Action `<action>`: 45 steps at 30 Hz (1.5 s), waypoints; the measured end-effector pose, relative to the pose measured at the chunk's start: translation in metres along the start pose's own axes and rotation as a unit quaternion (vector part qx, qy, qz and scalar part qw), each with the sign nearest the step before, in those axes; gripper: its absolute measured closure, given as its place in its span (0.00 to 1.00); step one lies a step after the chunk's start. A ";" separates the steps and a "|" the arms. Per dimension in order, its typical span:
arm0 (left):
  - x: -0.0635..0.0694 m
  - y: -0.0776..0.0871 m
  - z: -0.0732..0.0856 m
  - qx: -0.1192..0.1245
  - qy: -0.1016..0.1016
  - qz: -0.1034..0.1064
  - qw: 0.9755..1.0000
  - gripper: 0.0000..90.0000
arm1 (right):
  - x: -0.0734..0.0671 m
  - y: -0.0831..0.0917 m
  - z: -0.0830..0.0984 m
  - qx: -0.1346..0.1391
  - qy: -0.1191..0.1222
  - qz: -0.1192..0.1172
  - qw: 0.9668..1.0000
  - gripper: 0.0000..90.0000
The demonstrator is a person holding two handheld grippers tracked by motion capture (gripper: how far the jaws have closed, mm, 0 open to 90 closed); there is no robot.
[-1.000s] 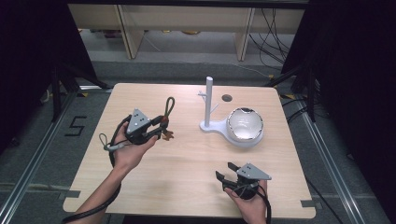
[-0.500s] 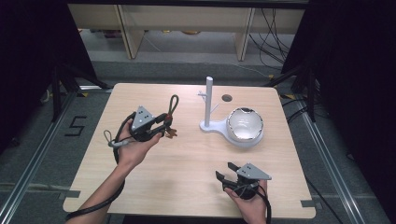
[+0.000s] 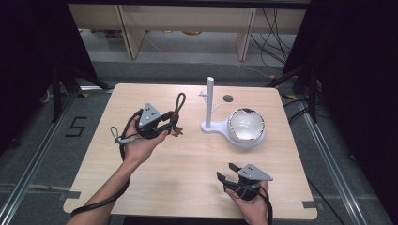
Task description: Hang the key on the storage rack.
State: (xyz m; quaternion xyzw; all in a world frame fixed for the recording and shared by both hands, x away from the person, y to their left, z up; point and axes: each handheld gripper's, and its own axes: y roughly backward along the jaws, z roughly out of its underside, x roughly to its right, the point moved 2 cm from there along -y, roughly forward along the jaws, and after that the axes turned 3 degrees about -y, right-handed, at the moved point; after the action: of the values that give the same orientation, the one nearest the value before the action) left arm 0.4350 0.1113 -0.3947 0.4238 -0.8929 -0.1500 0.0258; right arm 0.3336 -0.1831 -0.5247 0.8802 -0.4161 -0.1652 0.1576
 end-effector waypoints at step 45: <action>0.014 -0.040 -0.017 -0.022 -0.006 0.023 0.999 0.76 | 0.000 0.001 0.000 -0.005 -0.007 0.001 1.000 0.43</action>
State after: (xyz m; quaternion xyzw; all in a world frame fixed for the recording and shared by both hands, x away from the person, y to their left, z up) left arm 0.4590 0.0731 -0.3915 0.4013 -0.8990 -0.1718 0.0334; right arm 0.3328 -0.1837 -0.5243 0.8778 -0.4171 -0.1732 0.1598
